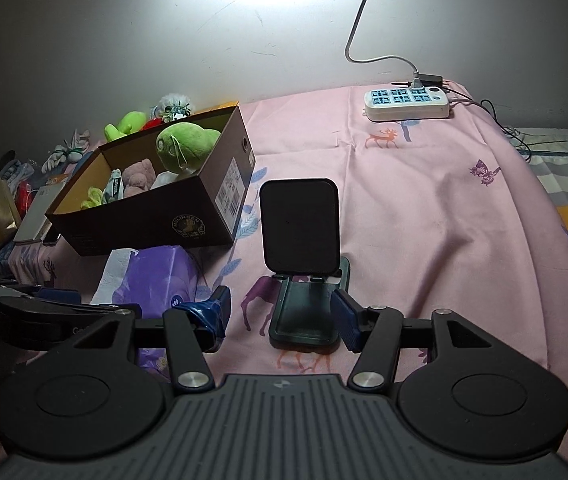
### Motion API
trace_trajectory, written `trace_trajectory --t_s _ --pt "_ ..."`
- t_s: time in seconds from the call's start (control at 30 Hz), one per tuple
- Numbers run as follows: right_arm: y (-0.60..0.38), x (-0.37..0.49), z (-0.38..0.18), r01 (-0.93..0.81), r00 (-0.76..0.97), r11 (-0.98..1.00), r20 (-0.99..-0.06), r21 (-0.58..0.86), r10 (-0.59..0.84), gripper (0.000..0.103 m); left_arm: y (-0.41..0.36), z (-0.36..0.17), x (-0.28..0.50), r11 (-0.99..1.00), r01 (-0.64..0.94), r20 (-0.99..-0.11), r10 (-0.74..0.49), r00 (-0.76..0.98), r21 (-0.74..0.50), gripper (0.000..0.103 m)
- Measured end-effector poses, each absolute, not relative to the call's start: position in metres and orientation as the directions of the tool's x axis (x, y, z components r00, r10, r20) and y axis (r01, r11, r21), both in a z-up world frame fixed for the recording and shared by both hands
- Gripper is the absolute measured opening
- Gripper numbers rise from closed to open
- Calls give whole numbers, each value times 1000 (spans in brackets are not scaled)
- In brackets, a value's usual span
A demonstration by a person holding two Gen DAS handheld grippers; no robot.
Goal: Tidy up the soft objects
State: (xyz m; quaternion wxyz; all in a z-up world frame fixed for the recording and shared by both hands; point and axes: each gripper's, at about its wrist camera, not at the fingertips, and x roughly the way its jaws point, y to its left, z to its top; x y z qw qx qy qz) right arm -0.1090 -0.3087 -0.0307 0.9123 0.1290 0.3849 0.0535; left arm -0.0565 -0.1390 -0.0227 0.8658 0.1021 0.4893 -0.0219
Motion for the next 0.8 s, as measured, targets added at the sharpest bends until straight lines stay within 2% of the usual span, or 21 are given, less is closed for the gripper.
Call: trace_trajectory --t_s 0.37,0.8 --pt "-328 -122 -42 65 641 965 -752 254 155 40 -169 -37 -70 973 191 -887 28 462 130 66" --pt "-324 -122 -51 50 576 958 -792 284 204 40 -161 -42 -84 981 161 -912 34 409 108 66"
